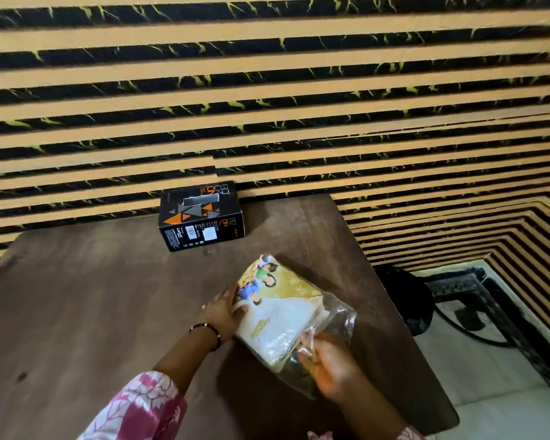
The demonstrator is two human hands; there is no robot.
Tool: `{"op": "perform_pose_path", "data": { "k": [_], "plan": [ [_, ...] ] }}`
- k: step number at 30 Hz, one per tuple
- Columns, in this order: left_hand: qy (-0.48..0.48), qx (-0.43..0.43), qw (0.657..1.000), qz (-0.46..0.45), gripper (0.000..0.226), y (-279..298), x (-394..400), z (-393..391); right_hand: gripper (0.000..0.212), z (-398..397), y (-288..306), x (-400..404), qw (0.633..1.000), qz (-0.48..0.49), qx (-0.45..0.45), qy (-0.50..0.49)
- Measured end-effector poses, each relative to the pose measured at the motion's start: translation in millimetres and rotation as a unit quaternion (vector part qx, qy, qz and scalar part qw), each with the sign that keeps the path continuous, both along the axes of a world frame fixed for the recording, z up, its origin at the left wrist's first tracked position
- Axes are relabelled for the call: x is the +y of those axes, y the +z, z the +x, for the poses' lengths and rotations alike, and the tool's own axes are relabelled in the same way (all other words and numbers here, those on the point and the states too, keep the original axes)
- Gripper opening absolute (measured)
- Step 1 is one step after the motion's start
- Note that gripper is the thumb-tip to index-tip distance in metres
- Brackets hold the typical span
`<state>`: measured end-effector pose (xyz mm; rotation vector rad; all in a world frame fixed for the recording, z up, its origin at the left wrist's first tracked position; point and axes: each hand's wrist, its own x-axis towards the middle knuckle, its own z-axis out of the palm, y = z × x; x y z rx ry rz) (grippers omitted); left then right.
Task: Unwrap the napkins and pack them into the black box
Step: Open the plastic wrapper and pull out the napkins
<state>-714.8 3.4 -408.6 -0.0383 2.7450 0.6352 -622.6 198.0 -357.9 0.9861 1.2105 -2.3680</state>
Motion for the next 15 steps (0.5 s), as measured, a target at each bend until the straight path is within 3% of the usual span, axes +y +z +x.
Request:
{"op": "perform_pose_path", "data": {
  "k": [7, 15],
  "plan": [
    [-0.001, 0.004, 1.000, 0.008, 0.063, -4.3, -11.1, 10.8, 0.017, -7.9, -2.3, 5.8, 0.999, -0.020, -0.026, 0.035],
    [-0.004, -0.007, 1.000, -0.009, 0.059, 2.1, -13.3, 24.7, 0.029, -15.4, -7.9, -12.9, 0.995, 0.013, 0.029, 0.097]
  ]
}}
